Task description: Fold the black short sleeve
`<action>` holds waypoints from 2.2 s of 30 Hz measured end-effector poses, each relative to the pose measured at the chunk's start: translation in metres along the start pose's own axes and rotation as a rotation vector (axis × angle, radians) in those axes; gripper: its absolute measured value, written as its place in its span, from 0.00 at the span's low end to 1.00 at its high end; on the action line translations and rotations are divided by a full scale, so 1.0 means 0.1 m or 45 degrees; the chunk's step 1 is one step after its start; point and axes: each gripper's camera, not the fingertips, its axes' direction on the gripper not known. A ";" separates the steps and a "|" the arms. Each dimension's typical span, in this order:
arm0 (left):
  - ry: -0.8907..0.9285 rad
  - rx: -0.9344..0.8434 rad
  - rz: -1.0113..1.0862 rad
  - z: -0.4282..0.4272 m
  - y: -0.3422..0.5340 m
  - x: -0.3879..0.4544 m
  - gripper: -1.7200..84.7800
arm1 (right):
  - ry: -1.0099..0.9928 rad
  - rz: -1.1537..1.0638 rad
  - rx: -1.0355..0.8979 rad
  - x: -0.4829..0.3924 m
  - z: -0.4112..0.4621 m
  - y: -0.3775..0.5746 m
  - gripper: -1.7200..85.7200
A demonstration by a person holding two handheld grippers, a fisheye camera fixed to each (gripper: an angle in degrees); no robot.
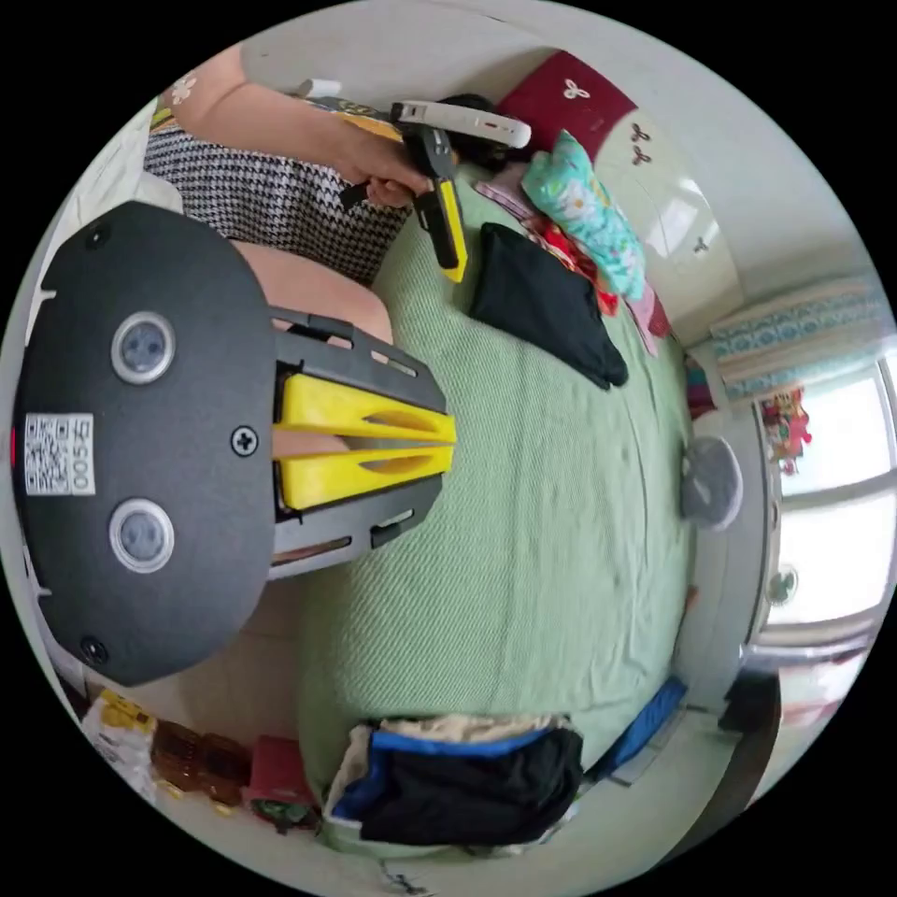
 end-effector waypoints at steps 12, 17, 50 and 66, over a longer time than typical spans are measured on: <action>-0.015 0.110 0.219 1.30 -0.84 1.81 0.01 | 0.324 0.521 0.123 1.56 -1.18 0.75 0.11; -0.013 0.171 0.168 1.51 -0.93 2.03 0.01 | 0.377 0.486 0.106 1.59 -1.23 0.50 0.12; 0.332 0.003 0.071 2.84 -1.06 1.85 0.01 | 0.408 0.469 -0.261 3.07 -0.47 -1.82 0.10; 0.255 0.042 -0.001 2.86 -0.86 1.31 0.01 | 0.321 0.426 -0.448 3.65 -0.48 -2.19 0.08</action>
